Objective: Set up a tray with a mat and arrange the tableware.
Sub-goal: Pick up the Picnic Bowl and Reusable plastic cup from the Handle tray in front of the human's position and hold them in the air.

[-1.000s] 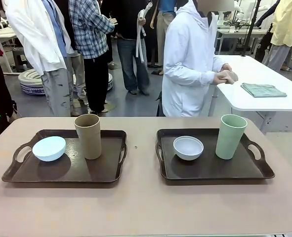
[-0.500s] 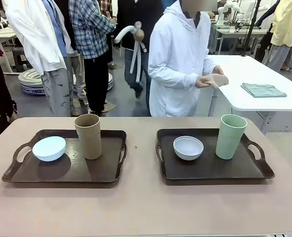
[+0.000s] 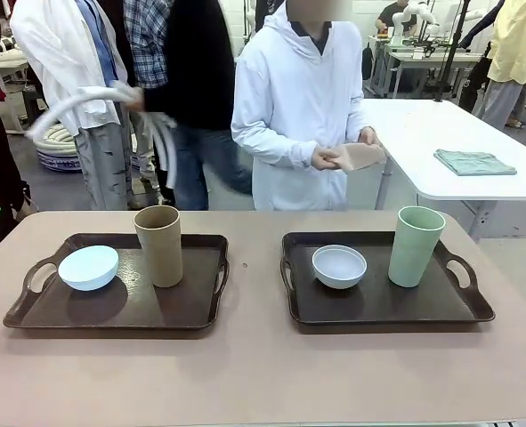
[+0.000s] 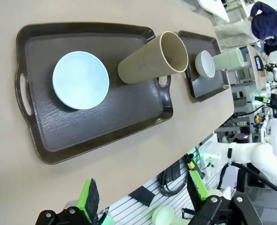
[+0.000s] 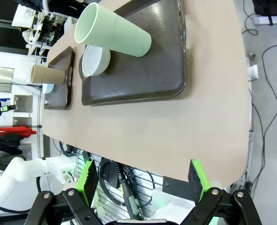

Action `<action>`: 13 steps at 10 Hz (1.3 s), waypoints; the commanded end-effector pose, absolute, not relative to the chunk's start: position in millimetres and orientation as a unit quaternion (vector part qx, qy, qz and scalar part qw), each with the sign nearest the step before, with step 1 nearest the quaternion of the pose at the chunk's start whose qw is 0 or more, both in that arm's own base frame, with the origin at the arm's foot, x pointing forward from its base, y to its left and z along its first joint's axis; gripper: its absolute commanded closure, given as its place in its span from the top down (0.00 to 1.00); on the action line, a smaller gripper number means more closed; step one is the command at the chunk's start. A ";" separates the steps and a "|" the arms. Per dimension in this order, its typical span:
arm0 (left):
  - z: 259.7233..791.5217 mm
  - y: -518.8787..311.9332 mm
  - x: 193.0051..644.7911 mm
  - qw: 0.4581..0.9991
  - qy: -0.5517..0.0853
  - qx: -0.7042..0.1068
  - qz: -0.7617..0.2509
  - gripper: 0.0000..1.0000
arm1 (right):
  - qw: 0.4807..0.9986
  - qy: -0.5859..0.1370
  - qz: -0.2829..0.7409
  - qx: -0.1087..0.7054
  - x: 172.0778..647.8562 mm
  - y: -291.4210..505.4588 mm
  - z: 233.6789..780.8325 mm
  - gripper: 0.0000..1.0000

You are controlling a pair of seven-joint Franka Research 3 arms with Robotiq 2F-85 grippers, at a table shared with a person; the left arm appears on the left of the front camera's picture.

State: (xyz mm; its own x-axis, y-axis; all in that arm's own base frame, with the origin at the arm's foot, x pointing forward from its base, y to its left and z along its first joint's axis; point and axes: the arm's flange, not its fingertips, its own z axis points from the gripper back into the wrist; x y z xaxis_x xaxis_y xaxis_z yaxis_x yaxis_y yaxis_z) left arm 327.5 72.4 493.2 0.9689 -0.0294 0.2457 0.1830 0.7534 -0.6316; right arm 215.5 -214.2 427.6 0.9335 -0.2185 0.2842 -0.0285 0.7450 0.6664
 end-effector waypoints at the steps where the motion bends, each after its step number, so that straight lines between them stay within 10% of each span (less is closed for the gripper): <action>1: 492.4 74.0 327.7 0.926 -0.113 -0.355 -0.060 1.00 | 0.914 -0.177 -0.053 0.361 216.3 -214.4 427.2 1.00; 13: 492.4 74.0 327.7 0.926 -0.113 -0.355 -0.060 1.00 | 0.914 -0.177 -0.053 0.361 216.3 -214.4 427.2 1.00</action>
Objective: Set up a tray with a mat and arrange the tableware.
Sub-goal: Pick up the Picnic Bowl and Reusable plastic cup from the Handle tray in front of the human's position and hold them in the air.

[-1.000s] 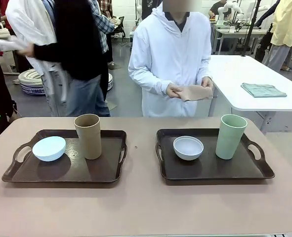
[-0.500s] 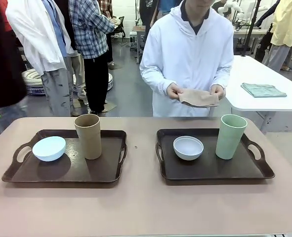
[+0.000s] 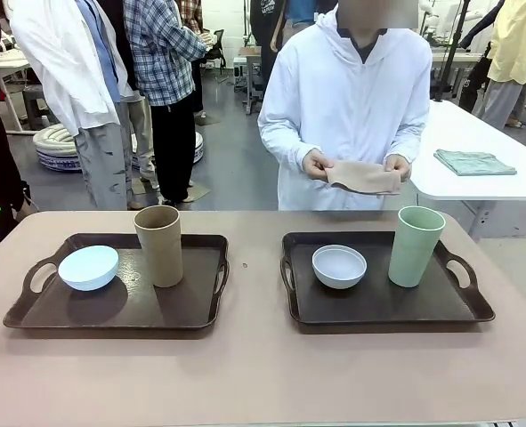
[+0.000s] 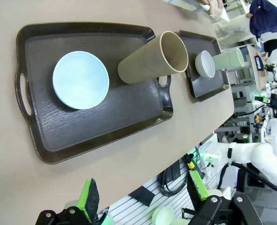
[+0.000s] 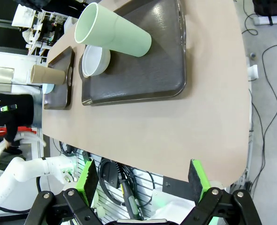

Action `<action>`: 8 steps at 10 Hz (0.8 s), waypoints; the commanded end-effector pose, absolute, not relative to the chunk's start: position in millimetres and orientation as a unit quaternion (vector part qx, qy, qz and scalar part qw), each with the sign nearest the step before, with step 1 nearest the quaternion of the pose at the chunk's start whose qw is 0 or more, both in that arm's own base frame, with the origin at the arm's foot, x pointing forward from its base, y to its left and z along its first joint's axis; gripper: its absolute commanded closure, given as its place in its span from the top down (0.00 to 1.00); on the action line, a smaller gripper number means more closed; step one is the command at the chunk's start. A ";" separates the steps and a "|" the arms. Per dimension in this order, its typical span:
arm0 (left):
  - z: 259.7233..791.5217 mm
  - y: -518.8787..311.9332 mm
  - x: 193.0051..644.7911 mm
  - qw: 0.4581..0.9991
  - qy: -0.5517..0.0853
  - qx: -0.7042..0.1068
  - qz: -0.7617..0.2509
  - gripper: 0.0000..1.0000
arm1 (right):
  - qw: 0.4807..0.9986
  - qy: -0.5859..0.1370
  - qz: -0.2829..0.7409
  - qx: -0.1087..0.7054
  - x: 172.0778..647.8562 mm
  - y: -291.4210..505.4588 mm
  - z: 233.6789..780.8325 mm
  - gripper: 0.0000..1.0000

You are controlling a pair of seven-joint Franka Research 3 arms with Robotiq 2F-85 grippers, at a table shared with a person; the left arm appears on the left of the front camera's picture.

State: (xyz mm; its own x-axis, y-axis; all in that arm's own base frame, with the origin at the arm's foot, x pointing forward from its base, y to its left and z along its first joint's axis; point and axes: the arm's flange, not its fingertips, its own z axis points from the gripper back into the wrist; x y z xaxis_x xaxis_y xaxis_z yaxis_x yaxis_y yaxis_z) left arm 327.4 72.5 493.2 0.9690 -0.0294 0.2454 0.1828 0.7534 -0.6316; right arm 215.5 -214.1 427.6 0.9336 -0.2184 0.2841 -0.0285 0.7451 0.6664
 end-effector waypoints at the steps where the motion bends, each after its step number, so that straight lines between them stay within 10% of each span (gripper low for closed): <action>1: 492.4 74.0 327.7 0.926 -0.113 -0.355 -0.060 1.00 | 0.914 -0.177 -0.053 0.361 216.3 -214.4 427.2 1.00; 8: 492.4 74.0 327.7 0.926 -0.113 -0.355 -0.060 1.00 | 0.914 -0.177 -0.053 0.361 216.3 -214.4 427.2 1.00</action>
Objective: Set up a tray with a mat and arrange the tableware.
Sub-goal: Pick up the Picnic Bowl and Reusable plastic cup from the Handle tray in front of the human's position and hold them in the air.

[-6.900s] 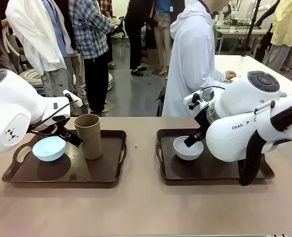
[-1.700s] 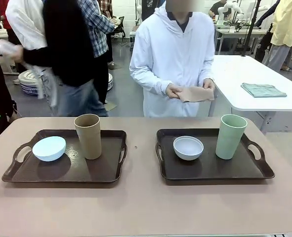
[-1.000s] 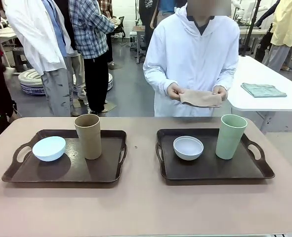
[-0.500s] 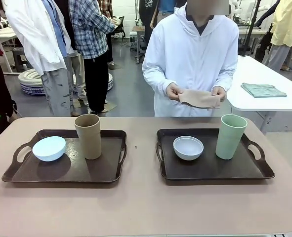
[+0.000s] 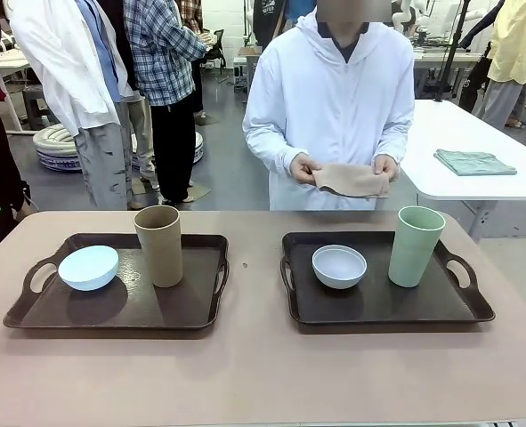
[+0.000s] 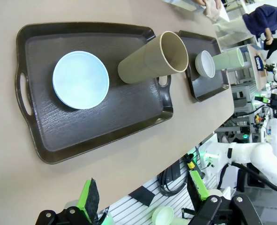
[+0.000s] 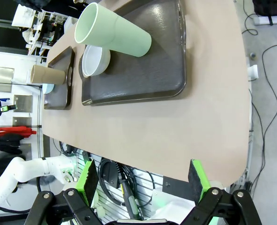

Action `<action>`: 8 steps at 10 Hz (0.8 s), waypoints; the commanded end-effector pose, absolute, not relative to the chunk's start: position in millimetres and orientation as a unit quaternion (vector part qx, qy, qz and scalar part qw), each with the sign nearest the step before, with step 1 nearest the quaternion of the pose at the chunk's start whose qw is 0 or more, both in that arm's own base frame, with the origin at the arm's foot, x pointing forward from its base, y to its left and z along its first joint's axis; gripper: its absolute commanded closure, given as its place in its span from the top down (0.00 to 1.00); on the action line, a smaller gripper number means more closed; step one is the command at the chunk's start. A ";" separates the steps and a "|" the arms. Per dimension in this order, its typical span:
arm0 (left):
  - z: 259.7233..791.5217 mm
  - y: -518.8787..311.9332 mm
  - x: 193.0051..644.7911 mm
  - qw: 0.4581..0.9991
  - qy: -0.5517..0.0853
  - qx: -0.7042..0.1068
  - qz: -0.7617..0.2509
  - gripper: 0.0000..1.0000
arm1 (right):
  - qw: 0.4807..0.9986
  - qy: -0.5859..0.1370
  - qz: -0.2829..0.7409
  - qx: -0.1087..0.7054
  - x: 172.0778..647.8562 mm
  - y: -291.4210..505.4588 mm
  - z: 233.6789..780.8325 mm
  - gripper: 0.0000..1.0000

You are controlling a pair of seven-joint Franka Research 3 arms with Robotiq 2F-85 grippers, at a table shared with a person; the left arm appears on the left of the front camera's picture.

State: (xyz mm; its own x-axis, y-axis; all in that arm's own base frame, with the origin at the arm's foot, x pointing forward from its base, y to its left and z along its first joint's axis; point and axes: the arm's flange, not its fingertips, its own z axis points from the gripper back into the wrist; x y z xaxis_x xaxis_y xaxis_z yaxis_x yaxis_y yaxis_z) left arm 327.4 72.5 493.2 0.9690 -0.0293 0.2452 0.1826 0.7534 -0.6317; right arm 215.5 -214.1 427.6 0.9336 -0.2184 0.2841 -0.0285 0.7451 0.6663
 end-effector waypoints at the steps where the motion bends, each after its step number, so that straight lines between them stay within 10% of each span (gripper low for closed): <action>1: 492.4 74.0 327.7 0.926 -0.113 -0.355 -0.060 1.00 | 0.914 -0.177 -0.053 0.361 216.3 -214.4 427.2 1.00; 8: 535.5 33.5 333.8 0.949 -0.126 -0.279 -0.072 1.00 | 0.905 -0.209 0.066 0.364 227.8 -214.7 449.9 1.00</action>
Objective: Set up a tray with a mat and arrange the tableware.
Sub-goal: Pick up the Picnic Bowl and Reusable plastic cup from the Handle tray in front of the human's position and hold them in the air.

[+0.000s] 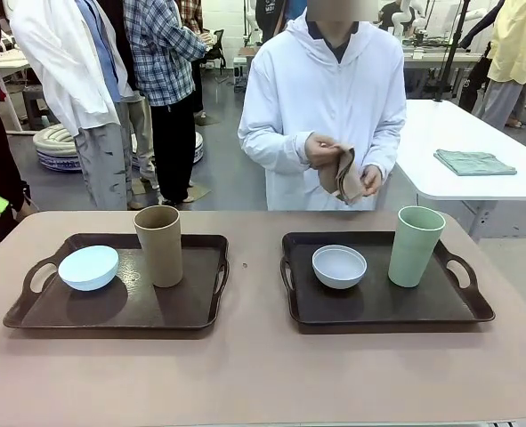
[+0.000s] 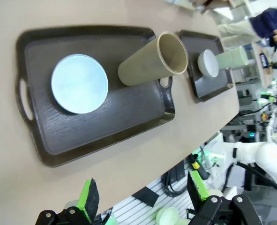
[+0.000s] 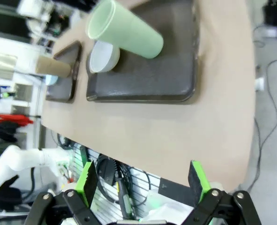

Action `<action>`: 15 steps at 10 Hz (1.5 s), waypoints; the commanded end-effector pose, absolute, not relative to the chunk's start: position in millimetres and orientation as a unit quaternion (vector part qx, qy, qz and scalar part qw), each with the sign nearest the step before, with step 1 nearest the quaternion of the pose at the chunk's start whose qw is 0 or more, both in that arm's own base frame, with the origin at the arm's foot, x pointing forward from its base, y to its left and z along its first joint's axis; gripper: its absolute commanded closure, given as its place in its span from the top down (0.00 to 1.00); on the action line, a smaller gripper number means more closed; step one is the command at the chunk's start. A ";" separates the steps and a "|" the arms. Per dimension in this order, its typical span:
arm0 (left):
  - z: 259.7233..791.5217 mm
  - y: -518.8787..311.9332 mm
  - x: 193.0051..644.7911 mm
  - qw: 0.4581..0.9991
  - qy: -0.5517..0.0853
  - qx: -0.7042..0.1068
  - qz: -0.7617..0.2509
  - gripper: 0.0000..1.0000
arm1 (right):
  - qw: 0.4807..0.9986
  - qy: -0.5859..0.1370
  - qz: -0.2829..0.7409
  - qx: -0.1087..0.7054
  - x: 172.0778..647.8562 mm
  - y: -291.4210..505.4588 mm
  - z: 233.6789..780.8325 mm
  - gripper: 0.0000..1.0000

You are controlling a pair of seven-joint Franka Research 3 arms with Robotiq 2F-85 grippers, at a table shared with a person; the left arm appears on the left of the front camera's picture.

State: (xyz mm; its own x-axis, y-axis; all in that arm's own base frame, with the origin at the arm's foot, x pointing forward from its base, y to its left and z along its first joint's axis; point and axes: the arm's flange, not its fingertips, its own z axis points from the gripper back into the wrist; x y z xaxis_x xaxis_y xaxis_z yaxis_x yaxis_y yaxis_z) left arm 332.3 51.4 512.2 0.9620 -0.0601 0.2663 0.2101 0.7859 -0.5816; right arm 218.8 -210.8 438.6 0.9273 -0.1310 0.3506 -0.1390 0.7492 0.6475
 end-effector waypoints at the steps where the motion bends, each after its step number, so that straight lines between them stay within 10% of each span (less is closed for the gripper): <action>1: 564.2 9.2 334.7 0.952 -0.141 -0.258 -0.088 1.00 | 0.905 -0.236 0.141 0.325 236.9 -216.0 461.3 1.00; 8: 635.4 -193.4 364.0 0.973 -0.093 -0.140 -0.157 1.00 | 0.799 -0.316 0.437 0.267 337.2 -193.3 496.0 1.00; 15: 604.7 -273.4 363.3 0.970 -0.074 -0.125 -0.194 1.00 | 0.801 -0.299 0.439 0.276 358.5 -180.4 495.2 1.00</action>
